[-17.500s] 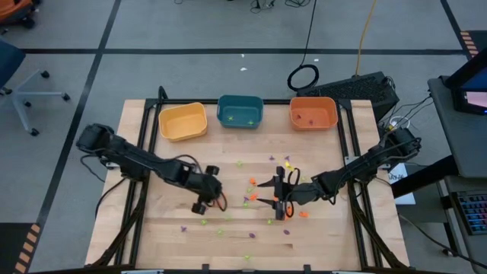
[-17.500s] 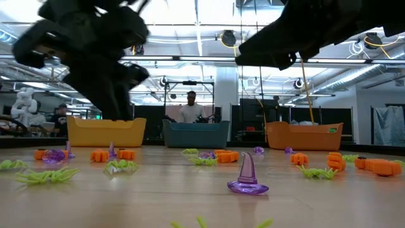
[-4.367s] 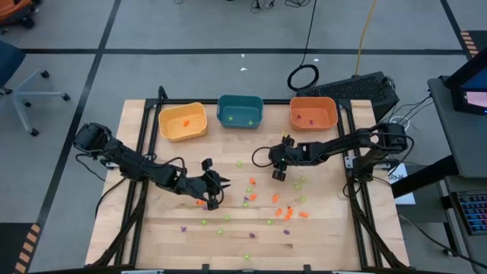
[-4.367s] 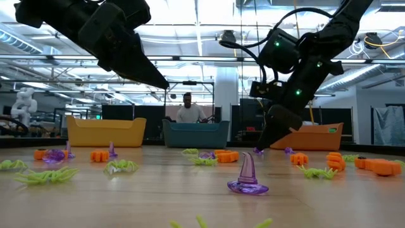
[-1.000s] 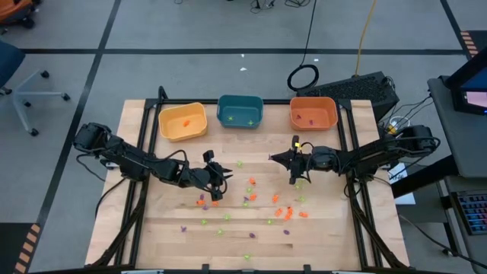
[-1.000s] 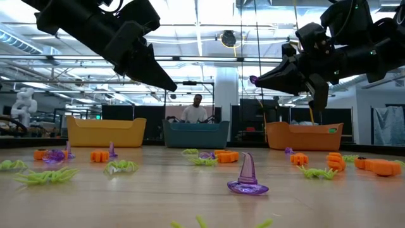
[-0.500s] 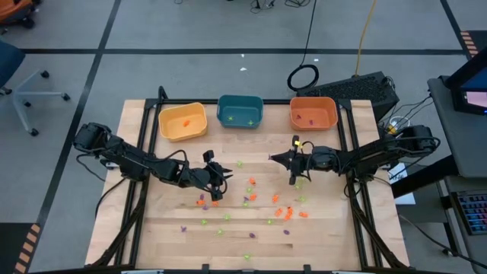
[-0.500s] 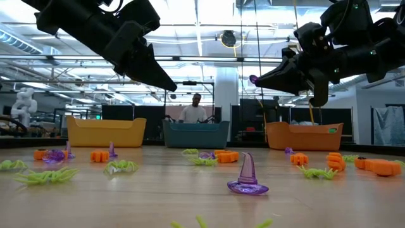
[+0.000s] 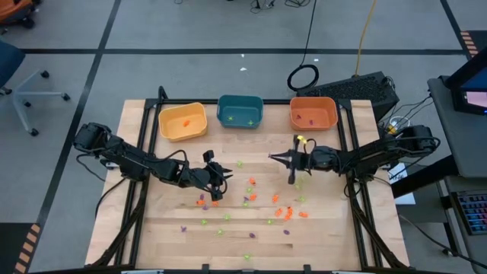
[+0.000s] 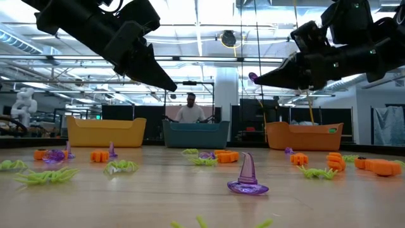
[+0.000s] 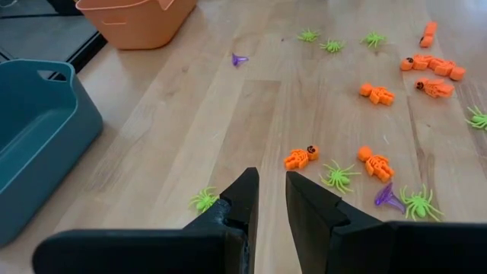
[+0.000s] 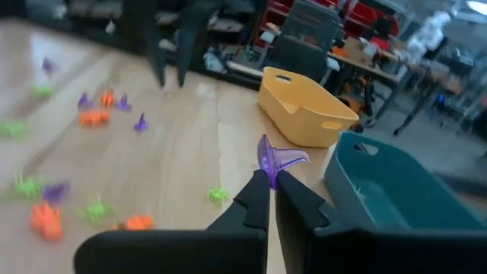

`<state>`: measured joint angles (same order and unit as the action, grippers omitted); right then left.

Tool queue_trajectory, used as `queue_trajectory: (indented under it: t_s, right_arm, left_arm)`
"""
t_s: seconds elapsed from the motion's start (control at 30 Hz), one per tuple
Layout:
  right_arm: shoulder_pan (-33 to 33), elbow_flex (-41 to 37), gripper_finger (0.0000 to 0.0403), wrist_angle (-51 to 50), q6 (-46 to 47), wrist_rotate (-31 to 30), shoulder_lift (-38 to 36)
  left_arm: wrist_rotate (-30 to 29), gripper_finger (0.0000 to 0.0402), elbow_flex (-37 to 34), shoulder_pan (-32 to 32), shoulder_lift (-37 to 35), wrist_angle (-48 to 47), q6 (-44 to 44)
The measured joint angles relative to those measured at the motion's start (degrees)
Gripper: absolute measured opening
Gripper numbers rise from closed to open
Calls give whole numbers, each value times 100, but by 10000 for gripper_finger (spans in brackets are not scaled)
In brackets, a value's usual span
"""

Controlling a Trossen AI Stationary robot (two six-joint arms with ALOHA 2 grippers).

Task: Sort Halloween decoration
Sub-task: Put the violet witch hat toy into the orange bin

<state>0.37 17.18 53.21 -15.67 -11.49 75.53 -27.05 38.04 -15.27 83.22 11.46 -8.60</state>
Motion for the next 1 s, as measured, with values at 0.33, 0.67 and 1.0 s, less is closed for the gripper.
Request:
queue_trajectory:
  t_s: [0.33,0.67,1.0]
  right_arm:
    - [-52,426,0,-1454,1015,-674,-716]
    - [-1059,2932,0,-7264,1553,-963,-1390]
    - [-2837,4160,0,-9005,1604,-593,-907]
  left_arm:
    - [-1,67,0,1,0,0,7]
    - [-85,67,0,268,0,7,9]
    - [-86,67,0,601,0,15,298]
